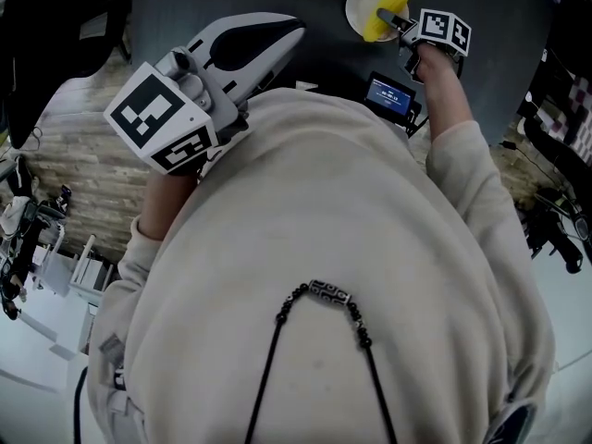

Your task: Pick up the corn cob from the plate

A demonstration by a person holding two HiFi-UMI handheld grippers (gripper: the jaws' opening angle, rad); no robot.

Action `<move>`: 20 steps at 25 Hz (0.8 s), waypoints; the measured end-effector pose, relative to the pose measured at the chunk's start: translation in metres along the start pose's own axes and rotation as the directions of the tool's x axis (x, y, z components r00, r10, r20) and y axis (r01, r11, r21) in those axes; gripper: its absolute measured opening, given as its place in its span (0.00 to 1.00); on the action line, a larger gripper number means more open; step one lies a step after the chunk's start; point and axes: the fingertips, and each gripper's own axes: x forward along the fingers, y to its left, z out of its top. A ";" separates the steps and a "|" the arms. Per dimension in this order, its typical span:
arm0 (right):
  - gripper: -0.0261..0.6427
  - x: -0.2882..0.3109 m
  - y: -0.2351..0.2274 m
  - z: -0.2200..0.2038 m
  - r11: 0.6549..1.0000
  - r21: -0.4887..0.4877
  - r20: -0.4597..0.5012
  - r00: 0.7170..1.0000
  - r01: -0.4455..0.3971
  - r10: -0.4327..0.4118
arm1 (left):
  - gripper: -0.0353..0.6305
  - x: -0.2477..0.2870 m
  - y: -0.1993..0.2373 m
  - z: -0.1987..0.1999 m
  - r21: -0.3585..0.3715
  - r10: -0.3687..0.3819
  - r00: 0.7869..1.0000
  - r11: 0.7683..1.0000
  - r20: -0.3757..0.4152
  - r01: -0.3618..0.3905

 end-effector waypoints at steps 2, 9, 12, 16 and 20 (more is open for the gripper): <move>0.37 -0.003 0.002 0.001 1.000 -0.021 0.013 1.000 0.018 -0.018 | 0.06 0.002 -0.004 0.003 0.019 -0.005 1.000 1.000 -0.008 0.005; 0.37 -0.025 0.024 0.021 0.997 -0.080 0.104 0.994 -0.008 0.016 | 0.06 0.004 -0.003 0.010 0.056 -0.035 0.999 0.998 -0.024 0.036; 0.37 -0.048 0.040 0.033 0.995 -0.103 0.159 0.987 -0.016 0.033 | 0.06 0.008 -0.004 0.020 0.084 -0.071 0.997 0.994 -0.030 0.073; 0.37 -0.102 0.068 0.051 0.986 -0.160 0.281 0.956 -0.042 0.086 | 0.06 0.023 -0.012 0.036 0.110 -0.147 0.989 0.983 -0.027 0.150; 0.37 -0.160 0.104 0.054 0.972 -0.228 0.393 0.907 -0.061 0.149 | 0.06 0.031 -0.023 0.055 0.110 -0.241 0.971 0.965 -0.001 0.239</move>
